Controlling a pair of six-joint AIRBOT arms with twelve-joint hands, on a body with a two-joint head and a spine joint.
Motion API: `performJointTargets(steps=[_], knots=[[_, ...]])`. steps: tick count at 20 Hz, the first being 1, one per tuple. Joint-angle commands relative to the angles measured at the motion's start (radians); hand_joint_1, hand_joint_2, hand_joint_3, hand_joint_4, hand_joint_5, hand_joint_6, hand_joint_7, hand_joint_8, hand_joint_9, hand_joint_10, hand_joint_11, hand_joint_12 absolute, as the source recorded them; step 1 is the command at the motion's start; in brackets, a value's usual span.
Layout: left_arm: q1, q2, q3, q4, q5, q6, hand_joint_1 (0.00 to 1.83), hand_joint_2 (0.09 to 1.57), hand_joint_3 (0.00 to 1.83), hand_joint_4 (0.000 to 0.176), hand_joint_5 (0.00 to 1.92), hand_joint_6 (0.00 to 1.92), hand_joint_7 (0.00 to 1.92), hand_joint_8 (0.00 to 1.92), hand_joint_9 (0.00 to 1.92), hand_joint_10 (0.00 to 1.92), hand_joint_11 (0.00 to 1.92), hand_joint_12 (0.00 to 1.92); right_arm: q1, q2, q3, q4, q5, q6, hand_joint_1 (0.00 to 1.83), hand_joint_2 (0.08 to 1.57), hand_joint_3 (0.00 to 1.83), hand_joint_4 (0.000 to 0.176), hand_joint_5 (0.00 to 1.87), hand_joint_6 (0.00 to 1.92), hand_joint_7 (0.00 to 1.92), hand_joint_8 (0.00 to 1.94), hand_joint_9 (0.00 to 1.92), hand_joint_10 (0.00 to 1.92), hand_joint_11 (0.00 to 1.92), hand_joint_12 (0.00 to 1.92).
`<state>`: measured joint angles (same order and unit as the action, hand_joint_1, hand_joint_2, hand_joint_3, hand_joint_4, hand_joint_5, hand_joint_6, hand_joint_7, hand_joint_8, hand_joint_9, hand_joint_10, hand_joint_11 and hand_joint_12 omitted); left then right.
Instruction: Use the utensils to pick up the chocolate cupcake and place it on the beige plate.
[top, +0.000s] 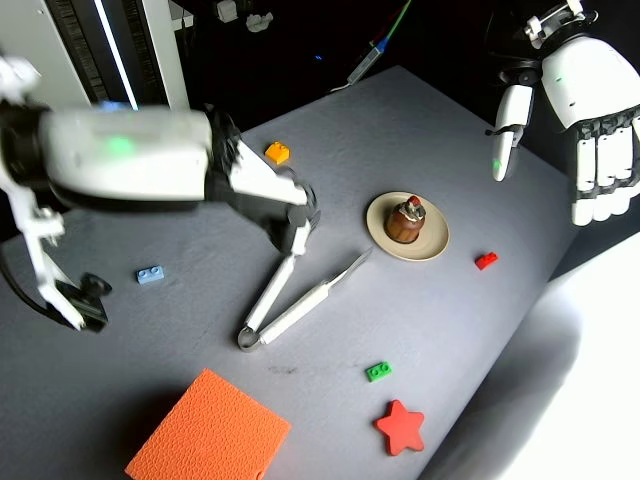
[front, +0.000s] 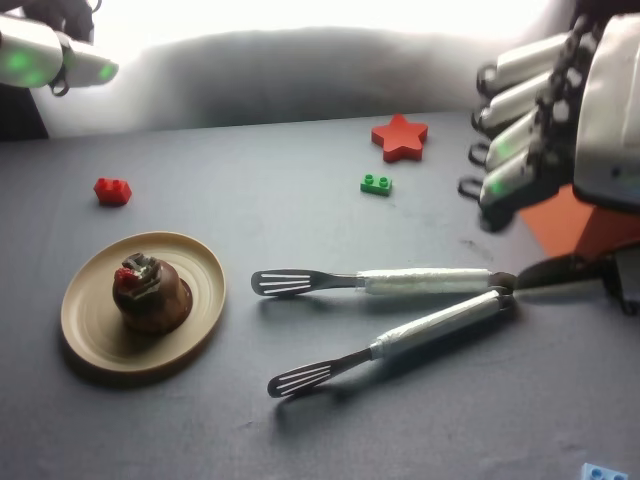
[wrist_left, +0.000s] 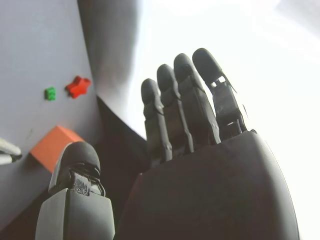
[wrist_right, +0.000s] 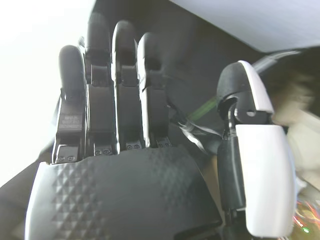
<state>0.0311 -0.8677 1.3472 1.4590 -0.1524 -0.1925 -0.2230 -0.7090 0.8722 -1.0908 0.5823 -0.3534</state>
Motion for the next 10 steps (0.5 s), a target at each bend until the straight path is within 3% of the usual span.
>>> performJointTargets(steps=[1, 2, 3, 4, 8, 9, 10], knots=[[-0.013, 0.015, 0.001, -0.004, -0.003, 0.002, 0.29, 1.29, 0.00, 0.000, 0.81, 1.35, 0.87, 1.22, 0.75, 1.55, 0.58, 1.76, 0.007, 0.012, -0.002, 0.058, 0.059, -0.001, 0.49, 1.18, 0.00, 0.000, 0.72, 1.66, 0.90, 1.76, 0.93, 1.88, 0.95, 1.91], [-0.013, 0.018, -0.002, 0.004, -0.003, 0.002, 0.31, 1.30, 0.00, 0.000, 0.76, 1.44, 0.81, 1.46, 0.74, 1.73, 0.64, 1.88, 0.006, 0.012, -0.002, 0.058, 0.049, -0.006, 0.52, 1.17, 0.00, 0.000, 0.72, 1.82, 0.94, 1.91, 1.02, 1.91, 1.05, 1.92], [-0.013, 0.018, -0.002, 0.005, -0.004, 0.002, 0.37, 1.29, 0.00, 0.000, 0.81, 1.70, 0.84, 1.80, 0.86, 1.88, 0.81, 1.91, 0.008, 0.011, -0.002, 0.058, 0.041, -0.019, 0.54, 1.15, 0.00, 0.000, 0.86, 1.90, 1.08, 1.93, 1.21, 1.92, 1.25, 1.92], [-0.013, 0.018, -0.001, 0.005, -0.005, 0.002, 0.42, 1.27, 0.00, 0.000, 0.97, 1.88, 1.02, 1.90, 1.05, 1.91, 1.00, 1.92, 0.009, 0.011, -0.002, 0.058, 0.041, -0.035, 0.55, 1.13, 0.00, 0.000, 1.02, 1.92, 1.26, 1.94, 1.38, 1.92, 1.46, 1.92], [-0.012, 0.018, -0.002, 0.008, -0.006, 0.002, 0.31, 1.30, 0.00, 0.000, 1.29, 1.92, 1.31, 1.92, 1.33, 1.92, 1.26, 1.92, 0.021, 0.024, -0.006, 0.058, 0.023, -0.006, 0.44, 1.18, 0.00, 0.000, 1.28, 1.92, 1.49, 1.94, 1.61, 1.92, 1.72, 1.92], [-0.012, 0.018, -0.002, 0.008, -0.006, 0.002, 0.30, 1.30, 0.00, 0.000, 1.29, 1.92, 1.32, 1.92, 1.33, 1.92, 1.26, 1.92, 0.020, 0.028, -0.008, 0.057, 0.017, -0.003, 0.44, 1.17, 0.00, 0.083, 1.30, 1.92, 1.50, 1.94, 1.63, 1.92, 1.74, 1.92], [-0.012, 0.018, -0.001, 0.008, -0.006, 0.002, 0.28, 1.30, 0.00, 0.000, 1.29, 1.92, 1.33, 1.92, 1.34, 1.92, 1.27, 1.92, 0.018, 0.037, -0.008, 0.056, 0.026, -0.007, 0.41, 1.18, 0.00, 0.148, 1.32, 1.92, 1.51, 1.94, 1.64, 1.92, 1.75, 1.92]])
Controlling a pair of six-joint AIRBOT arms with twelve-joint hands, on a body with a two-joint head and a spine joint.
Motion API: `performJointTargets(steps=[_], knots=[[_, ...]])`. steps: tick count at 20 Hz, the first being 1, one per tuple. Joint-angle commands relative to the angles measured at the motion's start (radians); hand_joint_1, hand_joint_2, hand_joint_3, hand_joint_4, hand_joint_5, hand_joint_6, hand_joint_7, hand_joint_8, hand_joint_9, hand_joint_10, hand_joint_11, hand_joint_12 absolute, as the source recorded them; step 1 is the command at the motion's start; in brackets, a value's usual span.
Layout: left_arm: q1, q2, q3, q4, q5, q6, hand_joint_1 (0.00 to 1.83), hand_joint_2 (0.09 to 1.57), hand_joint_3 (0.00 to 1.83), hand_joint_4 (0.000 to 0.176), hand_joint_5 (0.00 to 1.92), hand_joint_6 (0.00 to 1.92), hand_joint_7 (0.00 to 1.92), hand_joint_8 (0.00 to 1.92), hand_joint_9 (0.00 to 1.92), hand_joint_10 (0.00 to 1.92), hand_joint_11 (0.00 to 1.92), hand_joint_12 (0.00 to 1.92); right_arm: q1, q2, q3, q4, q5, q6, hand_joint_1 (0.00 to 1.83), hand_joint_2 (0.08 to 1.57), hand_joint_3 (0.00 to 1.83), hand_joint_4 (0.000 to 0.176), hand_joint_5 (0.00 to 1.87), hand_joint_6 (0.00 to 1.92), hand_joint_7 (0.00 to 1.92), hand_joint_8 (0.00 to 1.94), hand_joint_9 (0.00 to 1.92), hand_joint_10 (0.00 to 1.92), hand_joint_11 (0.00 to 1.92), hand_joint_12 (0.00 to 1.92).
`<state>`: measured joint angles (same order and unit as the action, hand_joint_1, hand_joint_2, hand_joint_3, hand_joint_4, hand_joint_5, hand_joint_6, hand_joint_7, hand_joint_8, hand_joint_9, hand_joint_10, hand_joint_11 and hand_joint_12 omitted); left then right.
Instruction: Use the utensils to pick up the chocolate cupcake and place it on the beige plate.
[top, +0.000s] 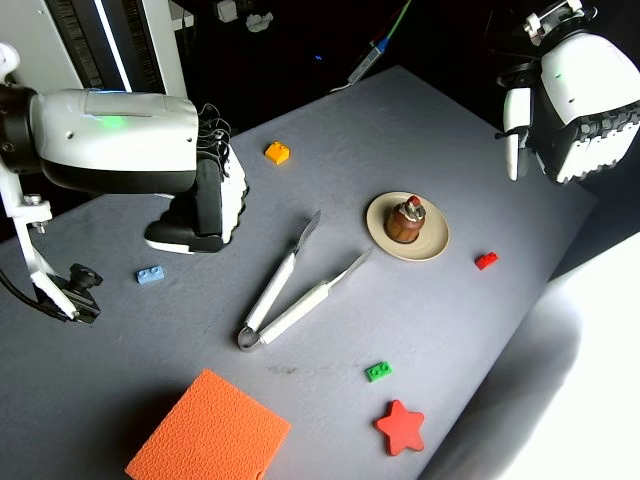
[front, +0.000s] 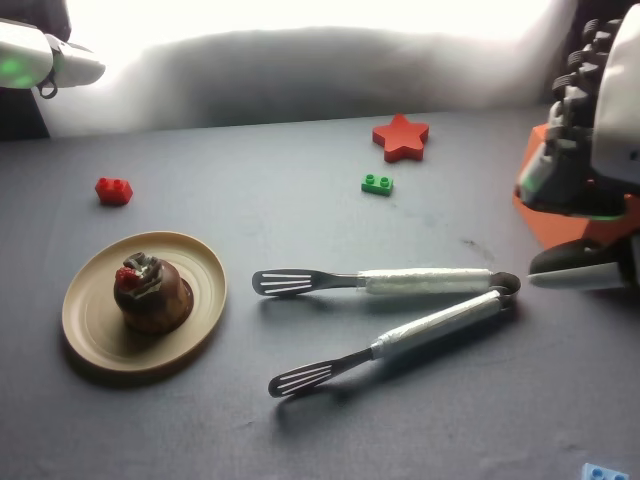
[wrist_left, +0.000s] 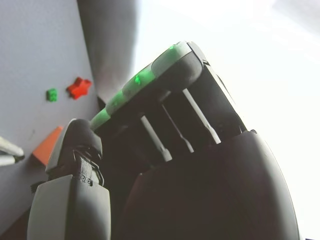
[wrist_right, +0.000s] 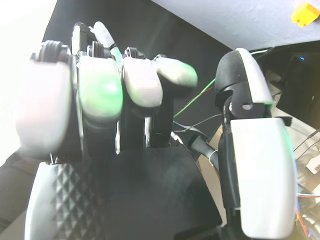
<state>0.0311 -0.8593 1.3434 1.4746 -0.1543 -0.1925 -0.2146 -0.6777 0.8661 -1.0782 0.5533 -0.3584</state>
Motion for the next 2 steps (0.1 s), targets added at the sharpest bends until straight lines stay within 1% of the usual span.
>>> performJointTargets(steps=[1, 2], knots=[[-0.012, 0.008, 0.004, -0.008, -0.004, 0.002, 0.27, 1.31, 0.00, 0.000, 1.30, 1.92, 1.34, 1.92, 1.36, 1.92, 1.29, 1.92, 0.010, 0.009, -0.001, 0.040, 0.070, -0.015, 0.41, 1.18, 0.00, 0.167, 1.31, 1.92, 1.51, 1.94, 1.65, 1.92, 1.75, 1.92], [-0.012, 0.008, 0.004, -0.009, -0.004, 0.002, 0.28, 1.30, 0.00, 0.000, 1.30, 1.92, 1.34, 1.92, 1.36, 1.92, 1.30, 1.92, 0.010, 0.013, -0.001, 0.035, 0.098, -0.027, 0.40, 1.18, 0.00, 0.174, 1.29, 1.92, 1.51, 1.94, 1.65, 1.92, 1.76, 1.92]])
